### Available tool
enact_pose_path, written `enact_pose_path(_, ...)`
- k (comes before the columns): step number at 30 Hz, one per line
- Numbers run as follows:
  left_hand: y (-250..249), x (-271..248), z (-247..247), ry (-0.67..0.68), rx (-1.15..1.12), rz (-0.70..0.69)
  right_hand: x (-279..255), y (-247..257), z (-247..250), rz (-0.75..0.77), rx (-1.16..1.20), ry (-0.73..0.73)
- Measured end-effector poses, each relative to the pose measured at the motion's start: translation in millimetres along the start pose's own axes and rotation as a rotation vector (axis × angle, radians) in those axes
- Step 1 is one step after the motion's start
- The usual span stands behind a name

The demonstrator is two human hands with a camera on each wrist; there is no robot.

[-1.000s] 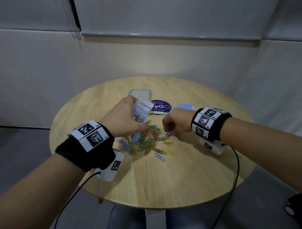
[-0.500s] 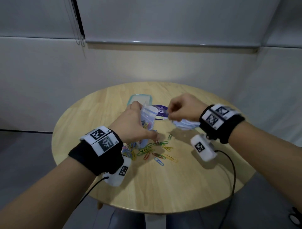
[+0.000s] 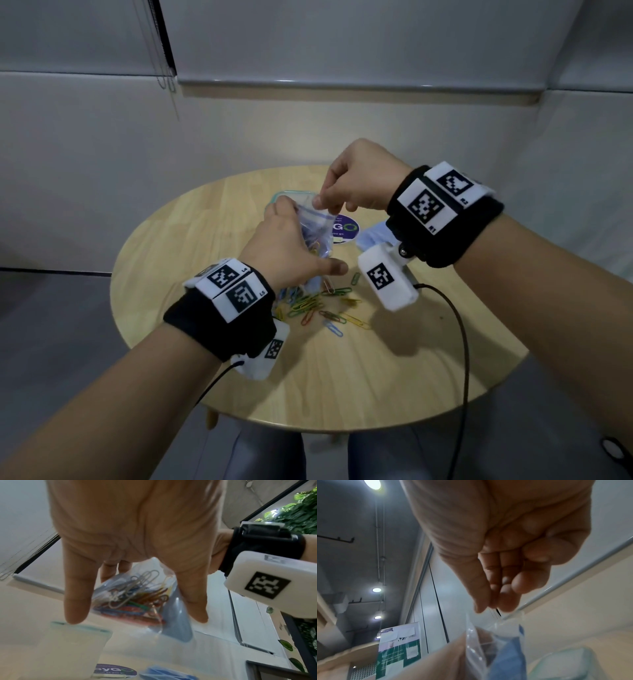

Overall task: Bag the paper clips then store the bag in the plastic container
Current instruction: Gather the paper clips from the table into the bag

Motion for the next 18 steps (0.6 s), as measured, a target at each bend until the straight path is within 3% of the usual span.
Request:
enact_pose_path(3,-2.7,-0.3,3.5,-0.01,0.002,-0.016,1.7,4.2,8.0,0.052,0.045,-0.024)
enact_pose_path(5,-4.1,-0.4,3.7,-0.004,-0.029,-0.02,1.3,6.0,-3.8,0.09,0.001,0.068)
enact_pose_path(9,1.0,1.6,0.7,0.025,-0.095,-0.004,-0.8,-10.4,-36.5,0.02,-0.107,0.275)
enact_pose_path(13,19.3,4.6,3.6,0.037,-0.052,0.02,8.6,-27.9,-11.5,-0.038,0.241,0.109)
enact_pose_path(15,31.7,5.6,5.6,0.048,-0.017,0.043,8.8,-53.7,-19.4,-0.108,0.14,0.163)
enact_pose_path(18,45.7,6.7,9.4,0.045,-0.008,0.066,-1.2,-95.4,-56.5,-0.204,-0.195,0.383)
Point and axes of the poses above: each hand's wrist, its own x-axis towards the middle knuckle, its own z-axis out of the back of the hand, y = z × x, the point moved 10 cm from there along x, towards the middle knuckle, and after that the axes turned 12 degrees about x, right-handed, at the moved point
